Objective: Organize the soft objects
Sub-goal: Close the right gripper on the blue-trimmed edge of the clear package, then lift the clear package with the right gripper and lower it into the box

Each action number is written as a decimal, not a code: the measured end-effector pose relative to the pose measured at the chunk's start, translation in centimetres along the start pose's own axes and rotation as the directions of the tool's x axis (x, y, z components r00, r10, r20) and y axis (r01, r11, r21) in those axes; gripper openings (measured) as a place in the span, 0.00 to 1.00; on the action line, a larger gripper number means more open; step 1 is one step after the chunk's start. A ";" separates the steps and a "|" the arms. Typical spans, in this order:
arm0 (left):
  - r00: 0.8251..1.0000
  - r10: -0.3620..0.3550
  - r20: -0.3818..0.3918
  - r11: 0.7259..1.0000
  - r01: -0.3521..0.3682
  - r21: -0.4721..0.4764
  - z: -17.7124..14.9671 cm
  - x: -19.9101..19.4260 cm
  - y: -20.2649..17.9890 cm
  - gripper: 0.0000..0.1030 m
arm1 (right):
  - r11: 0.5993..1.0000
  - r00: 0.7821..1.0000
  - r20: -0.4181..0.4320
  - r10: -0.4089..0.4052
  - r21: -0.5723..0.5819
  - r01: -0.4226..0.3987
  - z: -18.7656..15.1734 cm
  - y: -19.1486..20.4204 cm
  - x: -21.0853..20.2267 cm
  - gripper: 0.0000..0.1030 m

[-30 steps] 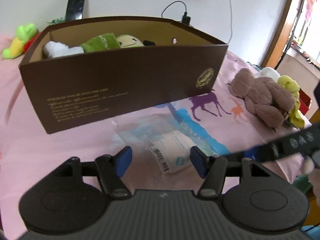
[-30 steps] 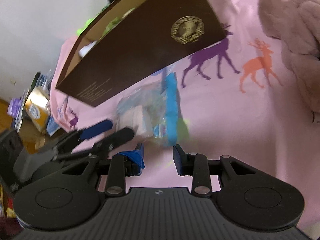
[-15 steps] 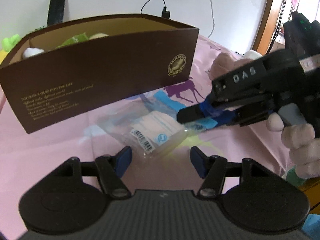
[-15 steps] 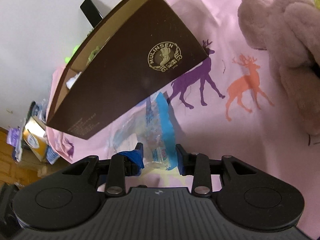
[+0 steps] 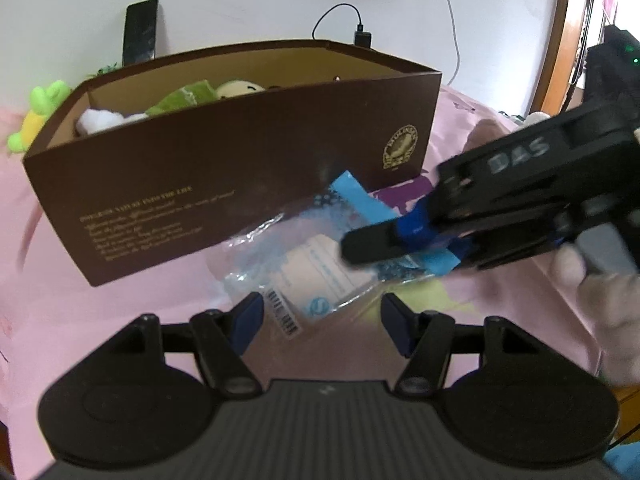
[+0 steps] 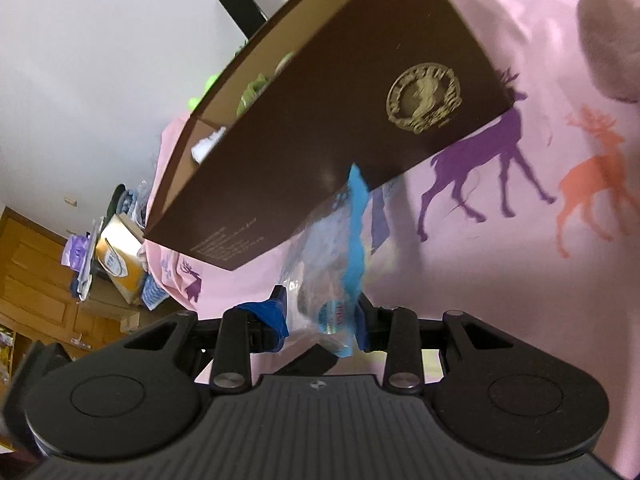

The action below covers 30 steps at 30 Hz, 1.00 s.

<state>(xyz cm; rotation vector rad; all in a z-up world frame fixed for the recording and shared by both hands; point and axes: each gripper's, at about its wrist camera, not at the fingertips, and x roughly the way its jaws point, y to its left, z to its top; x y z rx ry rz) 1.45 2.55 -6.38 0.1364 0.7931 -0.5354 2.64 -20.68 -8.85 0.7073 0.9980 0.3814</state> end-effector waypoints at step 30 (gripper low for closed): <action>0.955 -0.041 0.292 0.999 0.035 0.023 4.3 -9.2 -5.0 0.53 | 0.936 0.952 0.176 0.251 -0.296 -0.192 0.9 5.0 -8.6 0.07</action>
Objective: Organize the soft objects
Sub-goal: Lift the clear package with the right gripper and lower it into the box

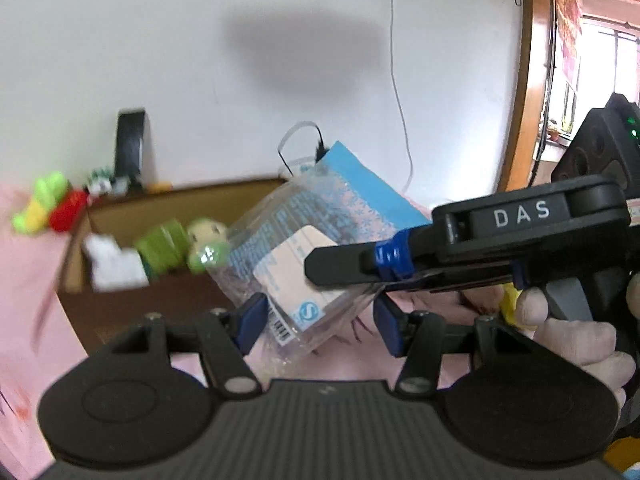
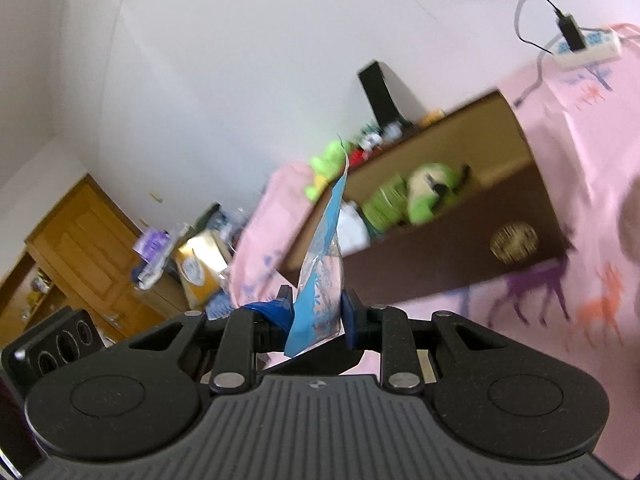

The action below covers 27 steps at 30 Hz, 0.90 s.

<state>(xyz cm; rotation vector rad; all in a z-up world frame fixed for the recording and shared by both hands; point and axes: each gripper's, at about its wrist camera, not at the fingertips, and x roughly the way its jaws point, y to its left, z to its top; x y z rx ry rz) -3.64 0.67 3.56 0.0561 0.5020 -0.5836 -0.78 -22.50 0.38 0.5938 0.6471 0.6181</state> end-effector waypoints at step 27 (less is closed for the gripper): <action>0.974 0.195 -0.116 0.975 -0.205 -0.086 3.7 9.6 13.9 0.51 | 0.998 0.990 -0.124 -0.070 -0.016 0.068 6.4 -2.1 17.5 0.13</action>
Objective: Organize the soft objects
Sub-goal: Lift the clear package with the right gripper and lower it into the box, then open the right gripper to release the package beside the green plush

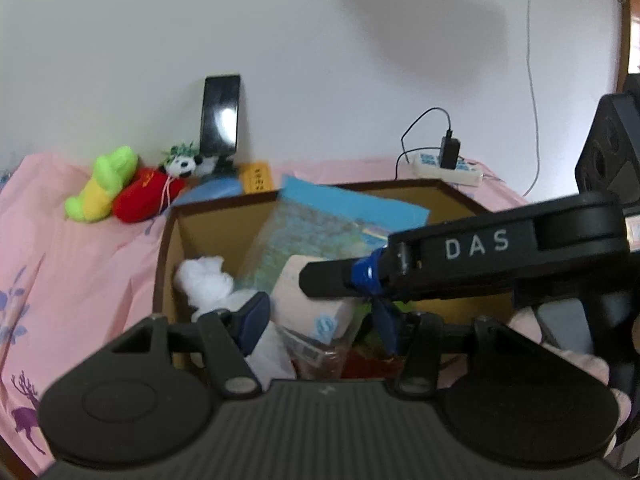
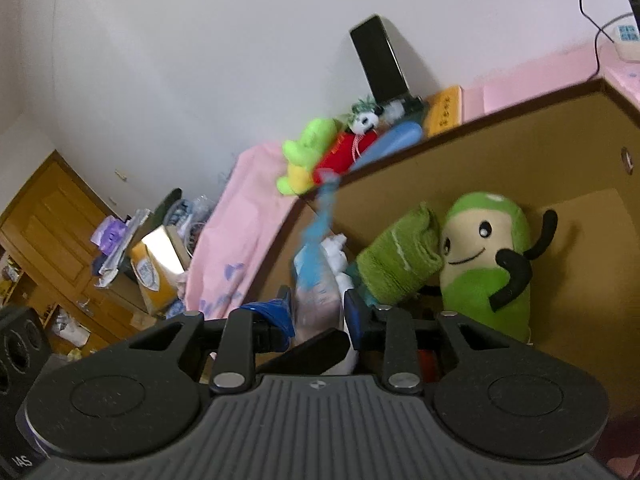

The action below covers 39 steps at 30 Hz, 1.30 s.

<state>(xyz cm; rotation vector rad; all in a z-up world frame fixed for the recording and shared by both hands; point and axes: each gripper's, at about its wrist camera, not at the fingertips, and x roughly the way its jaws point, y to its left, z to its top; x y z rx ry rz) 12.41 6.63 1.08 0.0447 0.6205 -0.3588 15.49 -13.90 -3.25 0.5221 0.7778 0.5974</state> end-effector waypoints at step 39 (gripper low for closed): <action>0.978 0.199 -0.063 0.980 -0.200 -0.014 0.0 -1.5 -1.9 0.76 | 0.969 0.966 0.103 -0.238 0.096 0.229 -1.0 -2.5 -7.7 0.18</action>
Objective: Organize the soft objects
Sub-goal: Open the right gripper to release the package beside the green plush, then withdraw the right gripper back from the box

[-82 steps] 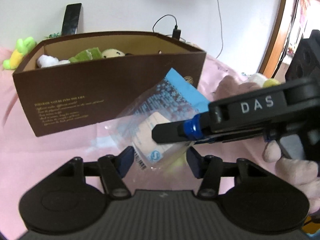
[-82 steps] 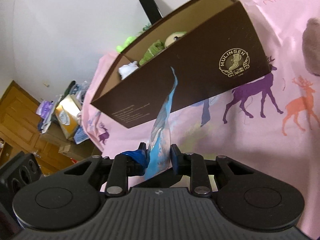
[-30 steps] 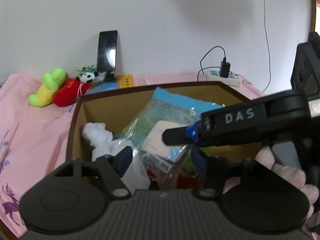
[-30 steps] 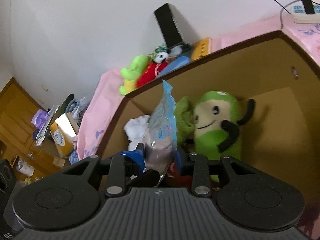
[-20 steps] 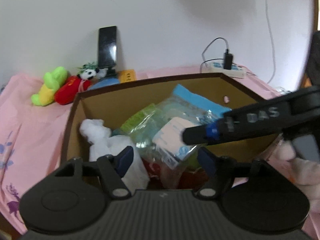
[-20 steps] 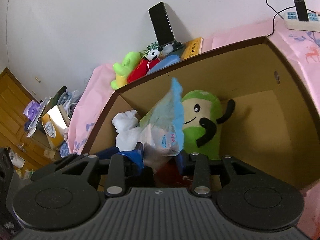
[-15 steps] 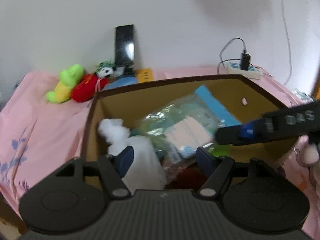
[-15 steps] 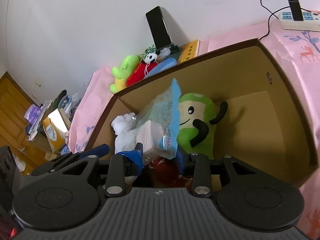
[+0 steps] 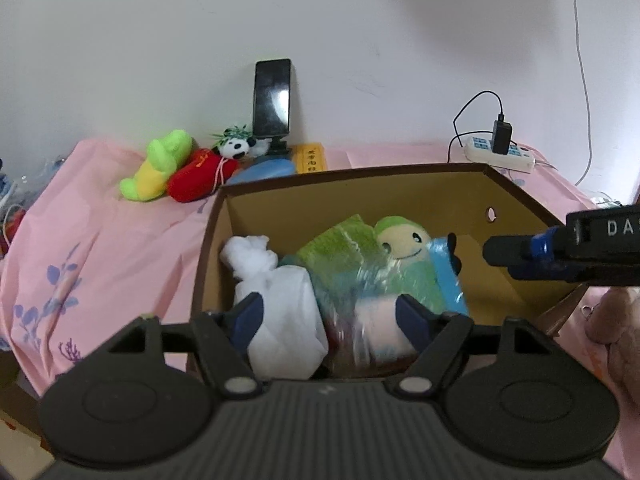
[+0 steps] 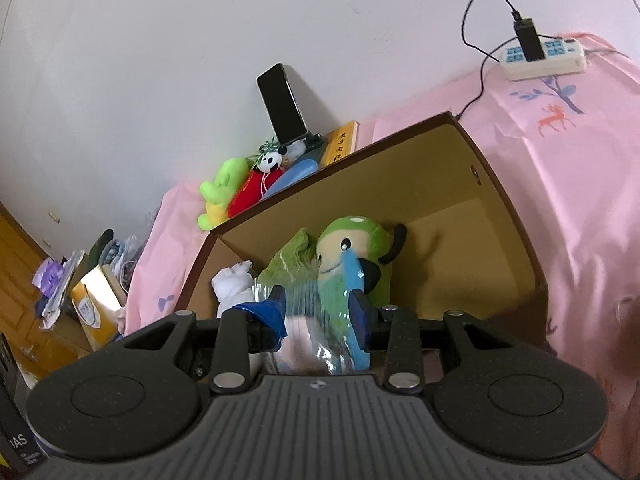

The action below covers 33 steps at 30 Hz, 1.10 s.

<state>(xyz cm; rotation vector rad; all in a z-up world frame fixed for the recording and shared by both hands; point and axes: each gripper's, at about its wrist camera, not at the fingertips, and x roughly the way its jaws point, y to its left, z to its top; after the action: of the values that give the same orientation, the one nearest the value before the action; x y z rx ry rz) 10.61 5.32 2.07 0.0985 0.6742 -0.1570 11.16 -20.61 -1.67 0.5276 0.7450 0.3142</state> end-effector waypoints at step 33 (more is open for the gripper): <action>0.995 0.086 -0.054 0.991 -0.091 -0.093 -4.1 -5.2 -2.6 0.91 | 0.960 0.980 0.080 -0.181 -0.203 0.194 -6.5 3.8 -5.1 0.18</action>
<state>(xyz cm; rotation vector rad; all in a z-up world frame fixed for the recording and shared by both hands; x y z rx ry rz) 3.65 3.88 2.02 0.0405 0.7245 -0.0366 2.69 -17.49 -0.69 0.2631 0.6881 0.1958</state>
